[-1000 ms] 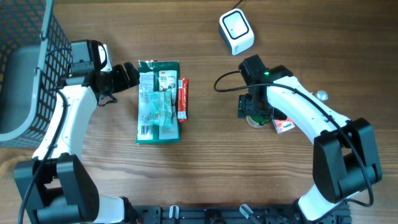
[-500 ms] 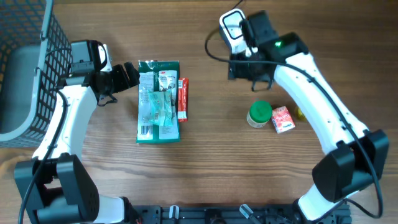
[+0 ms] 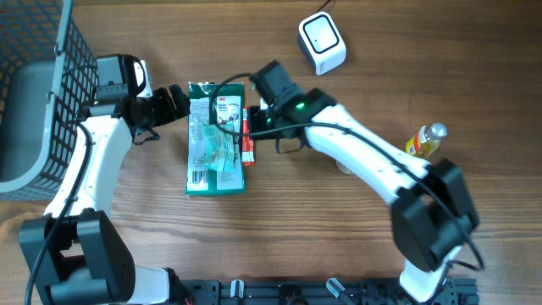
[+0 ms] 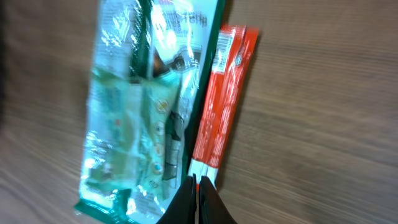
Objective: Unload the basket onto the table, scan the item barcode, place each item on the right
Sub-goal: 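Release the jar and swing the right gripper left over the red stick, then lower the open right gripper onto the end of the red stick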
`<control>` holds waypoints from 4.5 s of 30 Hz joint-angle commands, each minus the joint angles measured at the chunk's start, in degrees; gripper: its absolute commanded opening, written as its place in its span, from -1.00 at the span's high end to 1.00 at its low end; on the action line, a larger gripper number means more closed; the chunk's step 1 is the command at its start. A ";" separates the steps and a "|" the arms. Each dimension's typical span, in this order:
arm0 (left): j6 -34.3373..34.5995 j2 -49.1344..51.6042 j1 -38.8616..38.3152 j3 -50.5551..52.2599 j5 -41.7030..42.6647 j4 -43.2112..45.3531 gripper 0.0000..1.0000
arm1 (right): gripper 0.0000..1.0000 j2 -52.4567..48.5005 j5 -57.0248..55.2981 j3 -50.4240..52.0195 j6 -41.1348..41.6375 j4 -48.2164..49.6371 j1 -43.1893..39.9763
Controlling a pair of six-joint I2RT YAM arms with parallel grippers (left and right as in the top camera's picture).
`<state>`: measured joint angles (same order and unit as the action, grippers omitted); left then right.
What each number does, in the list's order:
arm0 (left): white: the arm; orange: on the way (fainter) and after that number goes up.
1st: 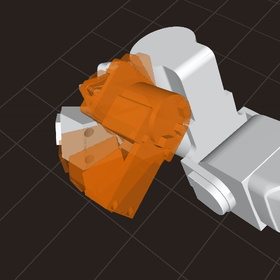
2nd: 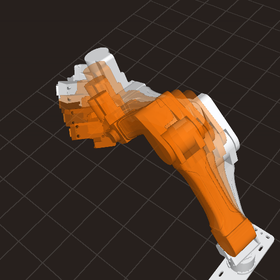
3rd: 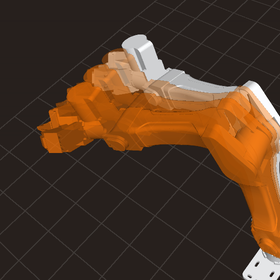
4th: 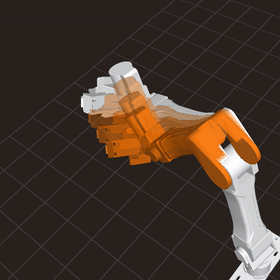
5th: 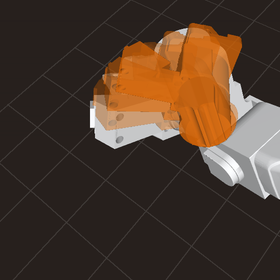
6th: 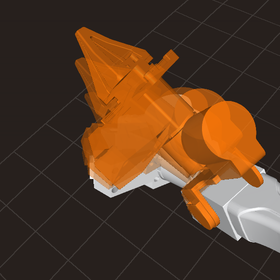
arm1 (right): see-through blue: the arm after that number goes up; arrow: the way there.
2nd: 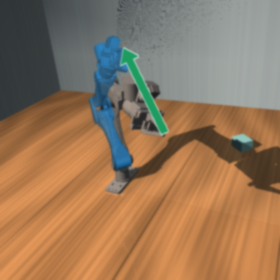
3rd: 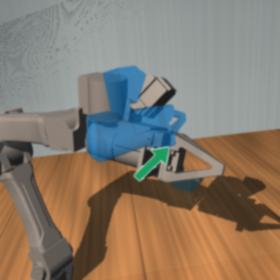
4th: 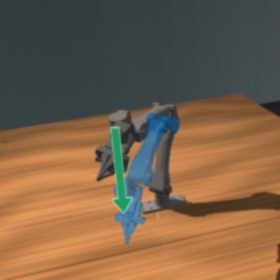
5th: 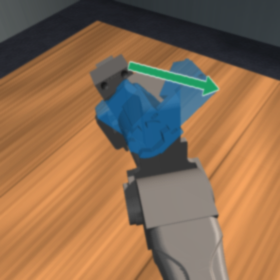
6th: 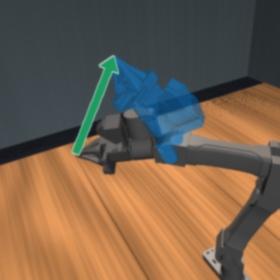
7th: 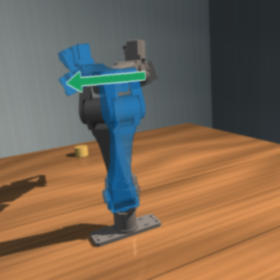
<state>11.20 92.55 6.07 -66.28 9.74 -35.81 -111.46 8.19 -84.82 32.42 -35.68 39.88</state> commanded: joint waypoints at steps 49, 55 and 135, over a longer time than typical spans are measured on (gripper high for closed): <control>-0.50 -0.63 0.48 -0.74 -0.39 0.22 -1.00 | 0.91 -9.09 9.68 0.04 0.50 3.61 3.74; -0.50 -0.63 0.48 -0.74 -0.39 0.22 -1.00 | 0.91 -10.29 -0.35 0.04 2.54 5.22 5.62; -0.50 -0.63 0.50 -0.74 -0.39 0.22 -1.00 | 0.90 -8.28 -3.26 0.96 -0.28 -0.17 -0.48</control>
<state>11.20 92.55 6.07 -66.28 9.74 -35.81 -118.93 6.13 -84.47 30.81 -36.32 39.29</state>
